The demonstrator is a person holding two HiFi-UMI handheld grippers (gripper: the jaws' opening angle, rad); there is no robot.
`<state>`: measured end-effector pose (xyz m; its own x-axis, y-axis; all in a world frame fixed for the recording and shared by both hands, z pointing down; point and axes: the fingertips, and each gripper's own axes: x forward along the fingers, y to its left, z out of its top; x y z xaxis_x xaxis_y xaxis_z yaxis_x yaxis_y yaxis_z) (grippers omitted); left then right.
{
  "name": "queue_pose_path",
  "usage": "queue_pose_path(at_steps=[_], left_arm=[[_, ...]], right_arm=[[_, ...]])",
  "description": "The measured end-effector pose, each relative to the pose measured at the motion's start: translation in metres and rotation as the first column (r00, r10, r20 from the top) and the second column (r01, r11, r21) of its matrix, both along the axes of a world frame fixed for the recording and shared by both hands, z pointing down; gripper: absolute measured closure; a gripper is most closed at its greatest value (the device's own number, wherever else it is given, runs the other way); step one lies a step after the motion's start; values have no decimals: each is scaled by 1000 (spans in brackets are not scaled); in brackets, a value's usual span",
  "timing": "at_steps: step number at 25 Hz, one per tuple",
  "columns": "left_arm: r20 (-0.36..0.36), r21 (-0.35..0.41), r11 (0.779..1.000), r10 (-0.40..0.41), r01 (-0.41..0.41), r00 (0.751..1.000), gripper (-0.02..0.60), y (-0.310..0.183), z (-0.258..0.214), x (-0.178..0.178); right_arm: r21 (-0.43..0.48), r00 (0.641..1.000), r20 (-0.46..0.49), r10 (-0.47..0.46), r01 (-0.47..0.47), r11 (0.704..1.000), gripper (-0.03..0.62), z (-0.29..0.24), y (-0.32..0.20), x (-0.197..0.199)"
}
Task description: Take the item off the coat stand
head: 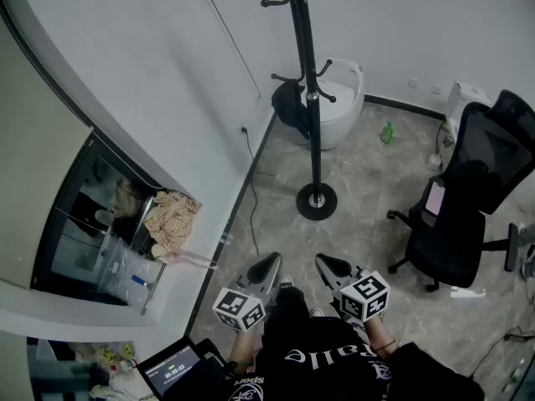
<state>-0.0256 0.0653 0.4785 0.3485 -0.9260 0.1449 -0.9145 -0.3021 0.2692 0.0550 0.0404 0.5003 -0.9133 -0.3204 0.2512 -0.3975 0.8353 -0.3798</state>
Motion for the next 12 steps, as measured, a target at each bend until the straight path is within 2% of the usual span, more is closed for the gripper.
queue_pose_path(at_steps=[5,12], left_arm=[[9,4,1000,-11,11,1000,575,-27,7,-14],[-14,4,999,54,-54,998,575,-97,11,-38]], right_arm=[[4,1000,1,27,-27,1000,577,6,-25,-3],[5,996,-12,92,-92,996,577,6,-84,-25]])
